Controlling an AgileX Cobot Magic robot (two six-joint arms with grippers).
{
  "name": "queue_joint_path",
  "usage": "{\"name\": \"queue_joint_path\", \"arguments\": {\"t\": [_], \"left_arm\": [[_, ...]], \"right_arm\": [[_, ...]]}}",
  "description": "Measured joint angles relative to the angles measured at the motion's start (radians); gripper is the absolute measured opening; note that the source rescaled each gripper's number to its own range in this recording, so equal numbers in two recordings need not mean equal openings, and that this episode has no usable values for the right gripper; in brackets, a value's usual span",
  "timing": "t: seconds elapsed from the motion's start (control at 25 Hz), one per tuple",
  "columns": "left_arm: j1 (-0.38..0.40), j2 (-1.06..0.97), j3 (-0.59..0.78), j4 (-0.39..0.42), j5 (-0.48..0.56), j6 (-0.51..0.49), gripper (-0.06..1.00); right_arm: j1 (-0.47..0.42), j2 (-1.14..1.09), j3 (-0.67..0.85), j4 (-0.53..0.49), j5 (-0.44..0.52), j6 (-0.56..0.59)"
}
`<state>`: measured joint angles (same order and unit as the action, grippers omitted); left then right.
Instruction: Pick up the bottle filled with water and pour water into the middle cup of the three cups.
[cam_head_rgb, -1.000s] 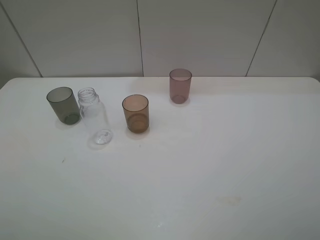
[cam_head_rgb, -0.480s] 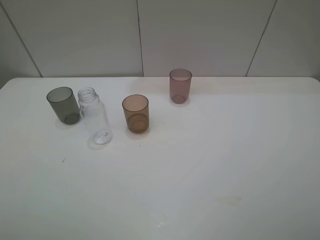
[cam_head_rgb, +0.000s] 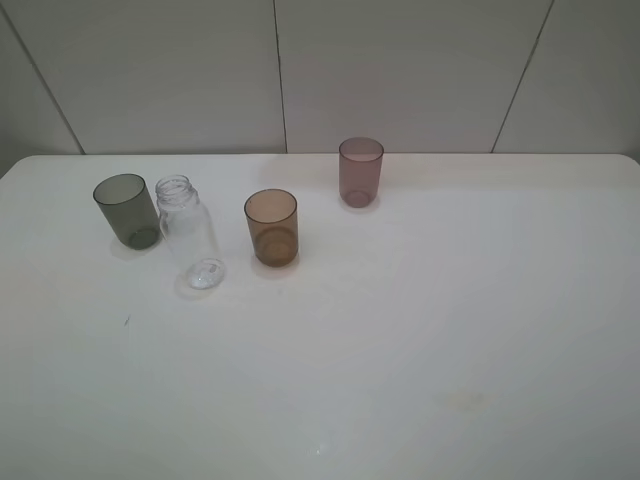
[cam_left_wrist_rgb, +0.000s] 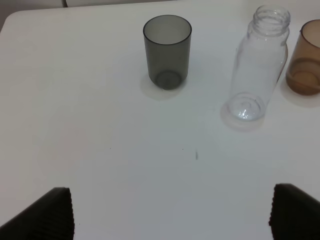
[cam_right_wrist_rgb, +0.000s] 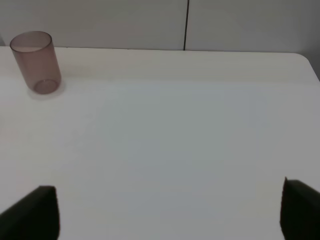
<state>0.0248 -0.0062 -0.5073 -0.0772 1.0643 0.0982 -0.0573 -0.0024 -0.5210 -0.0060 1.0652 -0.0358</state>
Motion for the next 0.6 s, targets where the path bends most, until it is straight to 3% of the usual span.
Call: {"name": "queue_joint_path", "arguments": {"t": [0.6], "left_arm": [[0.000,0.000,0.000,0.000,0.000,0.000,1.00]], "right_arm": [[0.000,0.000,0.000,0.000,0.000,0.000]]}}
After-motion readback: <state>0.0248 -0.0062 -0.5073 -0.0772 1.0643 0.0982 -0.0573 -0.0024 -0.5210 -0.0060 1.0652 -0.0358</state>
